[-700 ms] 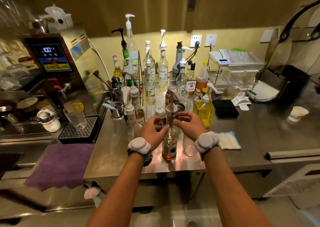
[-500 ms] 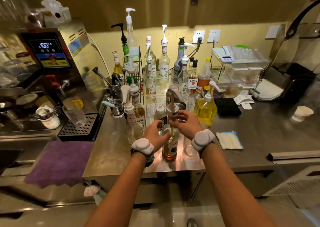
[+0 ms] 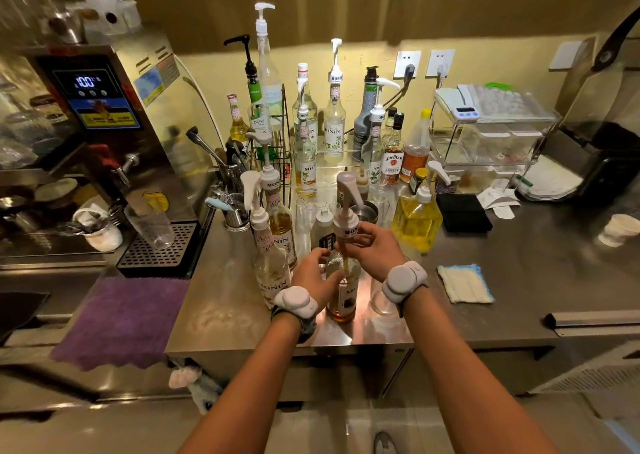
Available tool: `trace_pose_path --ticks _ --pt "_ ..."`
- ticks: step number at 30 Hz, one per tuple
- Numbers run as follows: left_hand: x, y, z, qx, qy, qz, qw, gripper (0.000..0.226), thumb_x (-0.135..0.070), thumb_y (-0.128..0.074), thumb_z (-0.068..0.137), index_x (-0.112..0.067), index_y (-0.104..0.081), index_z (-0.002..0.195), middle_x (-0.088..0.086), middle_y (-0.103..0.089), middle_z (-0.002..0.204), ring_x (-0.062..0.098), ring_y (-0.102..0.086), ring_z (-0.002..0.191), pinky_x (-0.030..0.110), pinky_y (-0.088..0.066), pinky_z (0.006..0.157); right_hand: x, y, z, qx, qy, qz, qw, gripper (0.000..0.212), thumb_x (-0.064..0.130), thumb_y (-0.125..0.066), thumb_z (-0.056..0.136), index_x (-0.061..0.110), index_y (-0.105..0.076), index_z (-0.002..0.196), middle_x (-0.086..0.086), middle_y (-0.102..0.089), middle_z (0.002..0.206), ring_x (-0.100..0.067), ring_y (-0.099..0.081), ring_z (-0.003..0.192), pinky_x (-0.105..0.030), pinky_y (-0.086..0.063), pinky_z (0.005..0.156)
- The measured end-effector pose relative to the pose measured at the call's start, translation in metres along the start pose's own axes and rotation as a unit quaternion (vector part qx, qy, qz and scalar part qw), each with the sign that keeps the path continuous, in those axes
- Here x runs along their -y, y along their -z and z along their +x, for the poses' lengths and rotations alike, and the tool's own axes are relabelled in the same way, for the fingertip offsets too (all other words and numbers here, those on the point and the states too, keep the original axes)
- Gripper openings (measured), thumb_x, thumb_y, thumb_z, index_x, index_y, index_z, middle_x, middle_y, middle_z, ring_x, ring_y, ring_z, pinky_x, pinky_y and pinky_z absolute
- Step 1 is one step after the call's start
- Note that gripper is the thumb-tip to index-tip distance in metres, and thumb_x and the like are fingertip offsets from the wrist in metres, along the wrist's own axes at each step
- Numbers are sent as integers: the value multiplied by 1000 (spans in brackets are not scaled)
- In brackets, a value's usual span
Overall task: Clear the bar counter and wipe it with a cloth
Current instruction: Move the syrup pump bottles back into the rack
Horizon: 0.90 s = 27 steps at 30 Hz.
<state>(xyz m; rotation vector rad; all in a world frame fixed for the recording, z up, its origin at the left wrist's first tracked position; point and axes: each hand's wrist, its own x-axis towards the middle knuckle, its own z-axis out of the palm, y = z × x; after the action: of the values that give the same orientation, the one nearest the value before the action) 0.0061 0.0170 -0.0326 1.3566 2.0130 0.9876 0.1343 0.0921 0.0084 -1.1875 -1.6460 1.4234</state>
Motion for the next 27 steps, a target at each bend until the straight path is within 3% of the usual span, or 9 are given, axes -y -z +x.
trace_pose_path --ticks 7,11,15,18,22,27 --pt "-8 7 -2 4 -13 22 1000 48 -31 -73 82 -17 -57 125 2 -66 114 17 -63 100 31 -54 83 5 -4 -4 -19 14 -4 1000 33 2 -81 73 29 -73 89 -5 -79 96 -22 -74 98 -49 -57 96" --pt "-14 15 -6 -11 -20 12 1000 46 -29 -73 81 -17 -60 124 0 -67 114 17 -64 103 36 -55 89 16 -6 -8 -30 31 -2 999 33 1 -80 73 28 -73 90 -7 -79 96 -22 -74 97 -48 -58 94" --pt "-22 26 -10 -24 -33 12 999 42 -31 -70 82 -19 -61 122 -3 -68 114 14 -64 104 29 -52 86 34 -7 -11 -30 57 -7 998 32 5 -84 73 26 -74 95 -2 -79 96 -17 -75 95 -45 -59 93" --pt "-31 36 -14 -28 -42 17 999 47 -33 -67 84 -19 -58 128 -1 -66 121 16 -62 109 31 -51 91 47 -6 -14 -43 71 -8 997 32 11 -87 71 24 -76 98 0 -79 97 -17 -75 95 -45 -59 93" --pt "-45 47 -16 -54 -63 24 996 43 -31 -65 86 -18 -60 127 0 -68 117 18 -63 106 22 -42 82 66 -4 -16 -54 94 -18 994 32 14 -87 71 19 -78 101 0 -79 97 -17 -75 94 -45 -59 93" --pt "-67 61 -11 -53 -79 36 995 48 -30 -60 90 -14 -54 134 7 -64 125 24 -61 112 31 -48 92 90 2 -9 -58 110 -19 992 33 16 -88 69 15 -79 101 -1 -79 93 -16 -76 89 -41 -61 88"
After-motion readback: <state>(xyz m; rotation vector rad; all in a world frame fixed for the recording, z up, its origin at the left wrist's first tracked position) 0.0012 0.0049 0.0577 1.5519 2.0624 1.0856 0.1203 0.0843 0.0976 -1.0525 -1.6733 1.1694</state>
